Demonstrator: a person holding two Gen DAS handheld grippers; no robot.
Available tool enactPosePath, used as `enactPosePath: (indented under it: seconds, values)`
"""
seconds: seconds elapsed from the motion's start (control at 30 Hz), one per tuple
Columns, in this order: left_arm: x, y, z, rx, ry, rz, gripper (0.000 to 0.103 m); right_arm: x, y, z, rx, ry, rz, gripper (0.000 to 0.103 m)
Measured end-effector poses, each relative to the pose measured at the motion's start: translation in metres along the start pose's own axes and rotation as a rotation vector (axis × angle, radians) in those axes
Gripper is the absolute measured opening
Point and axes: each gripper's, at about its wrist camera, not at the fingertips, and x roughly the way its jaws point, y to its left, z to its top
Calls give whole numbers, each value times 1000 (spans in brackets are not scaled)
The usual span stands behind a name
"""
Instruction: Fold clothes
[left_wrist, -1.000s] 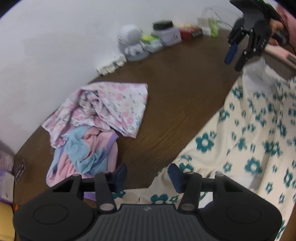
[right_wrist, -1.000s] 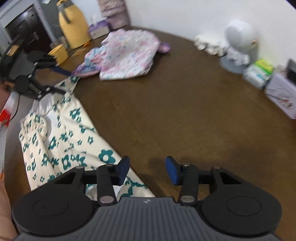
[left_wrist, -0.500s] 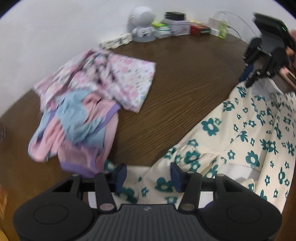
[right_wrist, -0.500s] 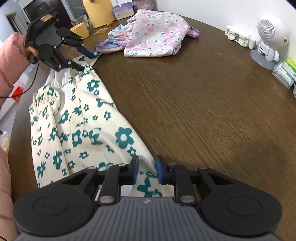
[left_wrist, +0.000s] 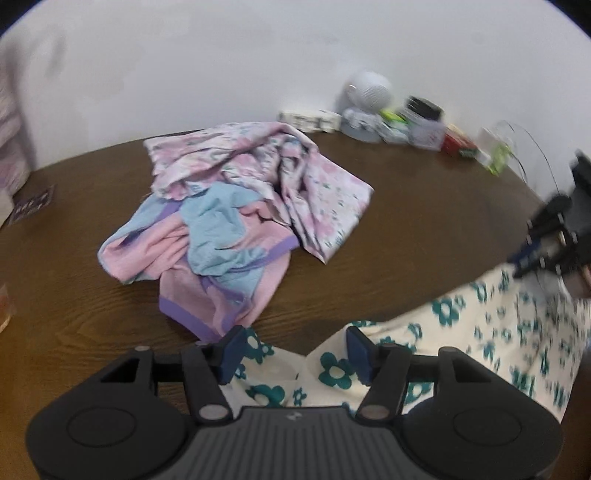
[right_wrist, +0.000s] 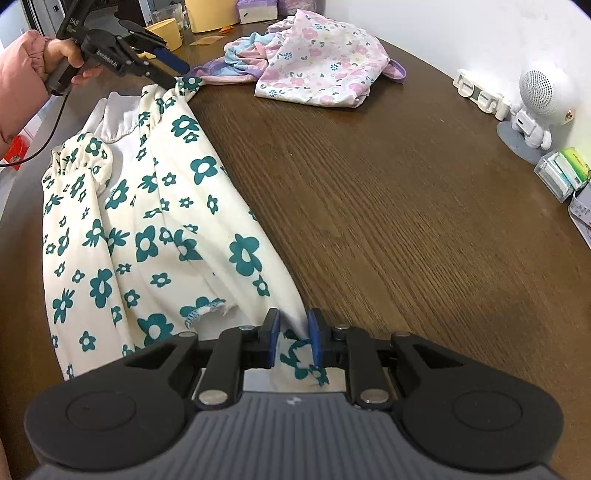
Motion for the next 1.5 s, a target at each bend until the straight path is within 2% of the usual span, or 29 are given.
enactPosePath:
  seconds: [0.1, 0.23, 0.33, 0.37, 0.43, 0.47, 0.63, 0.83, 0.97, 1.07, 1.17, 1.23, 1.3, 1.33, 1.37, 1.4, 1.5]
  values:
    - [-11, 13, 3, -124, -59, 29, 57, 0, 2, 0, -1, -3, -7, 17]
    - [0, 18, 5, -134, 38, 155, 54, 0, 2, 0, -2, -3, -9, 17]
    - [17, 12, 4, -114, 104, 173, 51, 0, 3, 1, -2, -5, -12, 17]
    - [21, 9, 4, -108, 118, 185, 47, 0, 3, 1, -2, -6, -13, 17]
    - [29, 2, 5, -98, 141, 218, 25, 0, 4, 1, -2, -8, -15, 17]
    - [32, -1, 5, -95, 146, 251, 7, 0, 5, 1, -2, -9, -16, 17]
    - [18, -3, -8, -155, 106, 343, 3, 0, 5, -1, -9, -20, -17, 17]
    - [-20, 7, -45, -325, 61, 311, 3, -1, 6, -1, -24, -25, -20, 17]
    - [-37, 16, -51, -382, -2, 424, 0, -1, 8, -1, -30, -24, -25, 17]
    - [-42, 25, -49, -424, -42, 441, 0, -1, 9, -1, -29, -24, -30, 17]
    - [-48, 22, -44, -424, -86, 371, 2, -1, 10, -1, -27, -24, -34, 17]
    - [-50, 14, -39, -385, -111, 310, 12, -2, 9, -1, -23, -25, -31, 17]
    - [-49, -1, -32, -300, -113, 255, 31, -2, 8, -1, -20, -25, -30, 17]
    - [-46, -9, -28, -244, -105, 228, 37, -2, 8, -1, -20, -25, -29, 17]
    - [-41, -18, -24, -190, -93, 211, 49, -2, 8, -1, -19, -25, -29, 17]
    - [-37, -26, -20, -138, -81, 199, 57, -2, 8, -1, -18, -25, -28, 18]
    - [-20, -45, -8, 13, -41, 163, 63, -3, 5, 0, 3, -24, -11, 18]
